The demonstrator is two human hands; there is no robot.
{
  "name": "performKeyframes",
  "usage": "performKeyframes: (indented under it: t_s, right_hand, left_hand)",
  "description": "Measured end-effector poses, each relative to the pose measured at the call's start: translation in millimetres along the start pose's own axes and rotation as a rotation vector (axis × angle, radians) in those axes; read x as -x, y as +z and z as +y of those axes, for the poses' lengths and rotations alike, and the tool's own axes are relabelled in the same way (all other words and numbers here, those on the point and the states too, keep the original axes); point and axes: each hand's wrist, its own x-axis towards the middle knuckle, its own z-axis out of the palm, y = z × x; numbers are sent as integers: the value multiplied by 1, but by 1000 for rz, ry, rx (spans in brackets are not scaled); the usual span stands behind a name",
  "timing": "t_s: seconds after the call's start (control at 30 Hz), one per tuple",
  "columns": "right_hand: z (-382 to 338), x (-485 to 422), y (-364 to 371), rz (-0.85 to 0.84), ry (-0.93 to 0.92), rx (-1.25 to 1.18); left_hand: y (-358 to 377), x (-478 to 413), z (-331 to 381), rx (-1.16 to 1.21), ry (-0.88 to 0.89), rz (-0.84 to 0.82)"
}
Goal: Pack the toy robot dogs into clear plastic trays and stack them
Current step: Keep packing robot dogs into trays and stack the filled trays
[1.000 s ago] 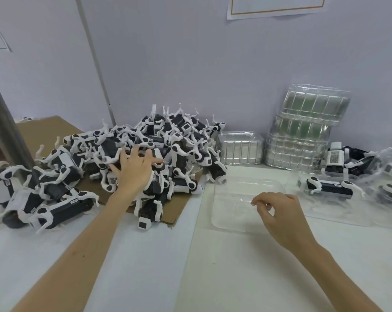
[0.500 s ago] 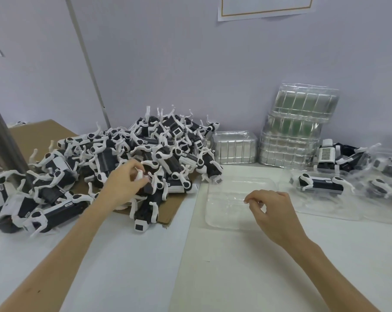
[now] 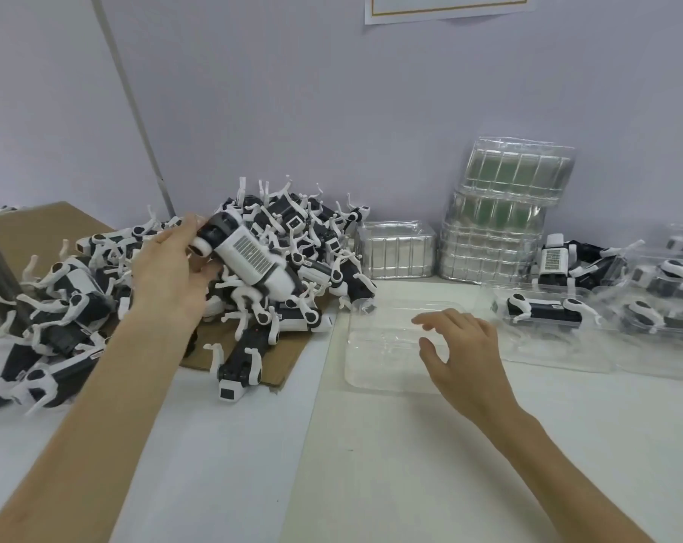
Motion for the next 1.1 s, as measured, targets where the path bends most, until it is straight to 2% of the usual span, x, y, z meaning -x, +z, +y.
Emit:
performKeyframes:
  t_s: [0.1,0.17,0.27,0.47,0.53,0.7,0.83,0.87,0.93,0.97,1.0,1.1]
  right_hand:
    - [-3,-1,-3,96,-71,-36]
    - [-7,-2,-5,113,-104,-150]
    - [-8,-3,-5,118,-125,-332]
    - [-1,-6,-5,215,-229,-297]
    - [-1,-7,-5,286,-264,-312]
    - [-3,-7,-11,478,-305,-272]
    - [-10,-10,-20,499,-202,-370]
    - [-11,-12,-22,482,-117,-472]
    - [-12,-15,-26,409,106,-825]
    - [-11,-17,-28,387,224,-1002]
    - [-8,-19,-30,374,353,-1153]
    - [6,-23,-35,279,646,-1491]
  left_hand:
    - [23,16,-14,307,-227,-31]
    - [35,26,-28,368,-388,-97]
    - [49,37,-51,329,-585,-280]
    - [66,61,-90,244,-797,-586]
    - [70,67,-98,171,-795,-659]
    - [81,76,-108,-263,-487,-754]
    - [79,75,-110,-499,-28,-674]
    - [75,73,-114,-562,131,-643]
    - [62,66,-124,-786,449,-586]
    - [54,62,-131,-925,555,-602]
    - [46,58,-140,-1045,599,-653]
    - [25,54,-168,-1211,476,-770]
